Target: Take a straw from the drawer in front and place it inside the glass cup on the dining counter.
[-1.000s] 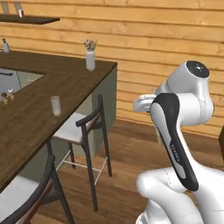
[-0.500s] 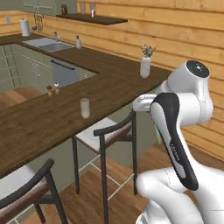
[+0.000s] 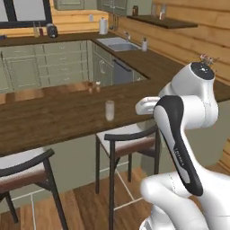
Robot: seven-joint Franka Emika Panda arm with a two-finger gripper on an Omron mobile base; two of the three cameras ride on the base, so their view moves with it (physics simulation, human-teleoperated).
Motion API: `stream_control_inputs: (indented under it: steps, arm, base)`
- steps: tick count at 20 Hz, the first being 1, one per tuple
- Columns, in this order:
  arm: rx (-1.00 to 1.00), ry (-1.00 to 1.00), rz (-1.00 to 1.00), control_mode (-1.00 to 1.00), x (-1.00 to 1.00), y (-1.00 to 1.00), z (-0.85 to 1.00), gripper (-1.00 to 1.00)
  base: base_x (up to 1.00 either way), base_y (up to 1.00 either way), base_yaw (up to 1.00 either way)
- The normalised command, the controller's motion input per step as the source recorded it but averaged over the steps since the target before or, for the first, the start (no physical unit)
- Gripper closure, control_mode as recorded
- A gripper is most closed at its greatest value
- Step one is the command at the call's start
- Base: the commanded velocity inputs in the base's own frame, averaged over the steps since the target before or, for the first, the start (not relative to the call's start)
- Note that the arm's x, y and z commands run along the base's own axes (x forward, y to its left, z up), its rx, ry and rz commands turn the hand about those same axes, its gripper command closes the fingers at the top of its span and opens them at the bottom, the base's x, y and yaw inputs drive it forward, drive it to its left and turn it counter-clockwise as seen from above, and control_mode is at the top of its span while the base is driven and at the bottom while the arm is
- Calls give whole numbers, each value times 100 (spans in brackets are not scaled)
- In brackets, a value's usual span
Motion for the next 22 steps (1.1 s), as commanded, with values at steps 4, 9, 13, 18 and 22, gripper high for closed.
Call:
stream_control_inputs:
  steps: [4, 9, 13, 18, 22]
  arm:
    - [0, 0, 0, 100, 0, 0, 0, 100]
    - [0, 0, 0, 100, 0, 0, 0, 100]
    - [0, 0, 0, 100, 0, 0, 0, 100]
    - [0, 0, 0, 100, 0, 0, 0, 100]
    - [0, 0, 0, 100, 0, 0, 0, 100]
  base:
    - [32, -78, 52]
    - [34, -66, 31]
    - [52, -37, 21]
    - [80, 0, 6]
    - [94, 14, 0]
